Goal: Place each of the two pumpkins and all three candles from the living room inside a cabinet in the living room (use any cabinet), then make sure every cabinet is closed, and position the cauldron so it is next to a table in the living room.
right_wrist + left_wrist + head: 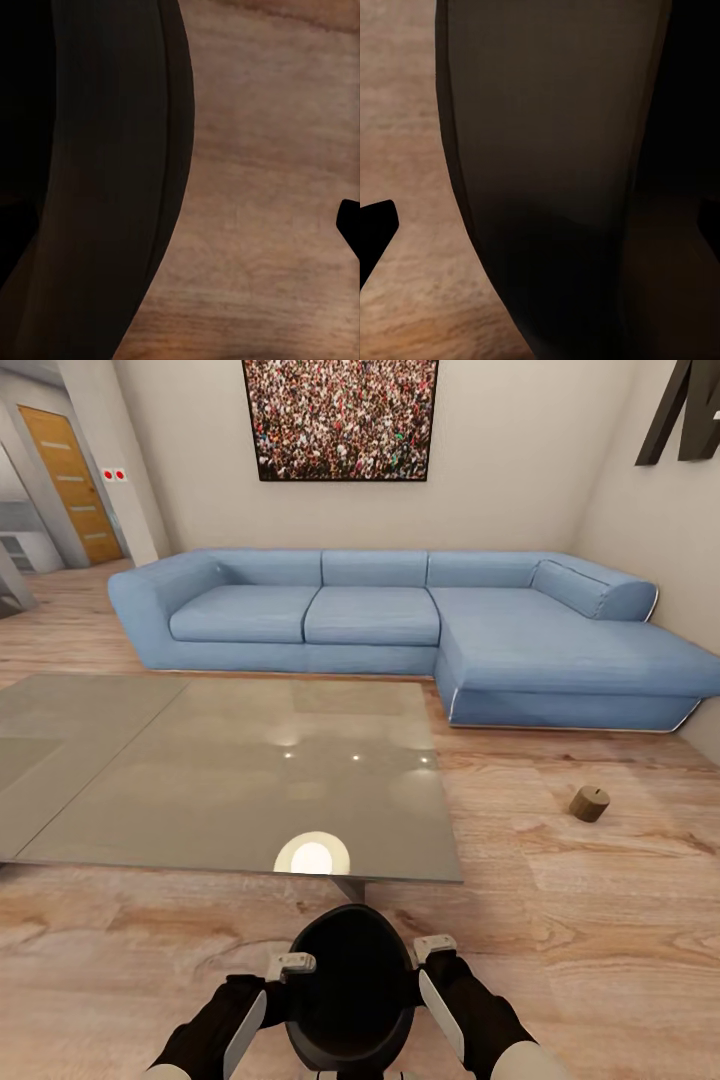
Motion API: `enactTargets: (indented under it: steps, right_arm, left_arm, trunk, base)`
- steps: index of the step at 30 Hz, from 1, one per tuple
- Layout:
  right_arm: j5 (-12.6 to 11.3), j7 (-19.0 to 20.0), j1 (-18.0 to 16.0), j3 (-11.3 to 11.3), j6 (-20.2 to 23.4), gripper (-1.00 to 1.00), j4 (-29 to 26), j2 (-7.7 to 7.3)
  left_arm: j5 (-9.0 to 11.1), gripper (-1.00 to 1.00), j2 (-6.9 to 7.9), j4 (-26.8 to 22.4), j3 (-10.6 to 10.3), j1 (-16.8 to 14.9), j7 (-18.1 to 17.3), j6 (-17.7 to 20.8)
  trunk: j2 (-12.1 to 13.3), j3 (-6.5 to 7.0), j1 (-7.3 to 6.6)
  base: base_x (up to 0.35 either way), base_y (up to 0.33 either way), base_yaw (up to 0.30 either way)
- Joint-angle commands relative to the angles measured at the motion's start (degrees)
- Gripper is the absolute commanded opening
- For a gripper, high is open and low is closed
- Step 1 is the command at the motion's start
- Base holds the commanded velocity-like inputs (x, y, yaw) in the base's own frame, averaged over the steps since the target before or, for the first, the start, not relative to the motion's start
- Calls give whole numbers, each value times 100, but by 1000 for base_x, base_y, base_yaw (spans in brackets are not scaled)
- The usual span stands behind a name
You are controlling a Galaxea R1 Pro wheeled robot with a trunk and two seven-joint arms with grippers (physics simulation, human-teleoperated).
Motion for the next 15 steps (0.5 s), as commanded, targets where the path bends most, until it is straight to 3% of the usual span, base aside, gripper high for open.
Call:
enactTargets:
  steps: [1, 9, 15]
  right_arm:
    - [-60, -51, -3, 27, 20, 100, -7, -4]
    - [-60, -51, -3, 28, 20, 100, -7, -4]
    - [-60, -51, -3, 28, 20, 100, -7, -4]
  left_arm:
    - [58, 100, 3, -8, -16, -1, 17, 31]
    - [58, 100, 3, -8, -16, -1, 17, 31]
    - [58, 100, 3, -8, -16, -1, 17, 31]
  trunk:
    - [-2, -5, -1]
    - [-2, -5, -1]
    - [6, 128, -17]
  base:
    - [0, 0, 0]
    - [0, 0, 0]
    - [0, 0, 0]
